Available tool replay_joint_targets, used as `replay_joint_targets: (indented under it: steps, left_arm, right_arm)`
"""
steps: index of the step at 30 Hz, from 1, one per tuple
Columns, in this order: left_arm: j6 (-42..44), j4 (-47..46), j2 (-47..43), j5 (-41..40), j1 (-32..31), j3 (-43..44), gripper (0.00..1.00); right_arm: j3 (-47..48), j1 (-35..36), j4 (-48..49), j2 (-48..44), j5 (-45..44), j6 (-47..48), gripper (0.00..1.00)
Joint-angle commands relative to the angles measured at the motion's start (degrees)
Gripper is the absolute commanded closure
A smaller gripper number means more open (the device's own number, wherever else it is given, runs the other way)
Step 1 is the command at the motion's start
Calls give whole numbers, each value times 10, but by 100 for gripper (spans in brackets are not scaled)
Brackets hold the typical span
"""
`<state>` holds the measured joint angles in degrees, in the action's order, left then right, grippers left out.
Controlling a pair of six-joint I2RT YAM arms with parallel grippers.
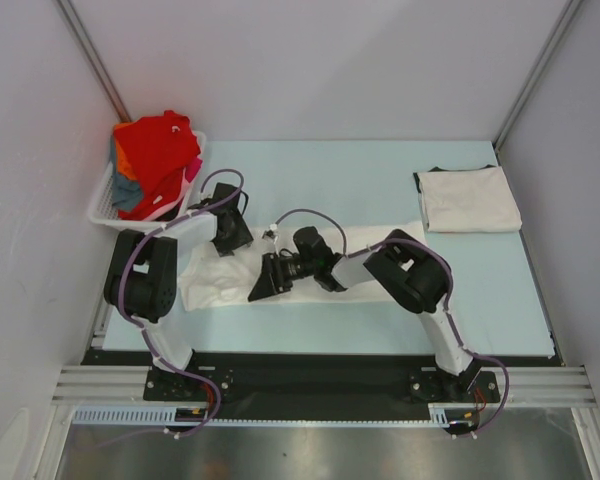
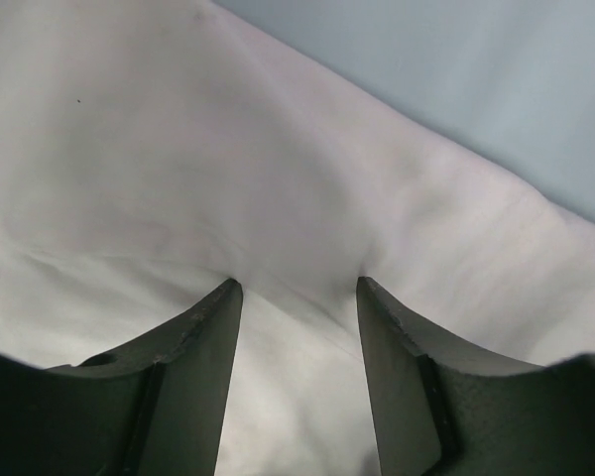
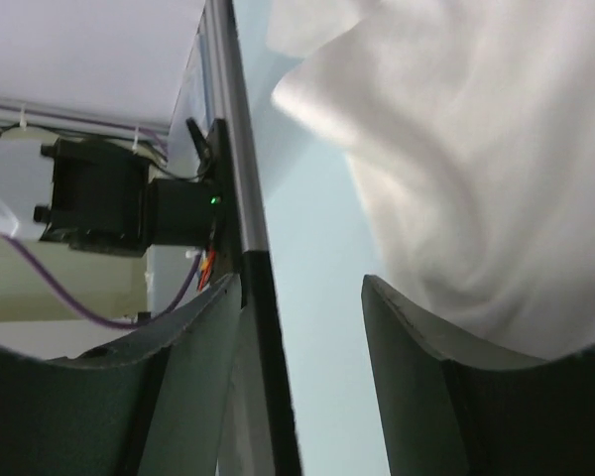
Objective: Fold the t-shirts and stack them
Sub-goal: Fold the tshirt
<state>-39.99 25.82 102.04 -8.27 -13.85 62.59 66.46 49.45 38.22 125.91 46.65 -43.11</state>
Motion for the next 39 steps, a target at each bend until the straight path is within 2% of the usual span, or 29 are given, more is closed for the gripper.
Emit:
replay_joint_targets:
  steps: [1, 5, 9, 12, 13, 16, 21, 30, 39]
  left_arm:
    - [16, 6, 12, -6, 9, 9, 44]
    - [15, 5, -5, -8, 9, 0, 44]
    - [13, 1, -66, -6, 4, -25, 44]
    - [2, -12, -115, 0, 0, -59, 44]
    - [-2, -15, -148, 1, 0, -69, 43]
    - [-18, -21, -216, 2, -2, -118, 43]
    - [-37, -23, -322, -3, -1, -208, 43]
    - [-41, -56, -538, 56, -1, -366, 40]
    - [-40, -113, -642, 78, -1, -463, 38]
  right_arm:
    - [-56, 13, 46, -72, 49, -3, 43]
    - [-96, 15, 12, -141, 25, 8, 42]
    - [-100, 19, -95, -190, -67, 36, 43]
    - [-89, 29, -166, -222, -161, 50, 50]
    - [-78, 42, -218, -225, -226, 61, 53]
    - [-32, 75, -301, -220, -315, 81, 53]
    - [-30, 77, -322, -207, -389, 39, 53]
    - [-72, 22, -314, -201, -348, -6, 53]
    - [-69, -12, -312, -170, -315, -19, 57]
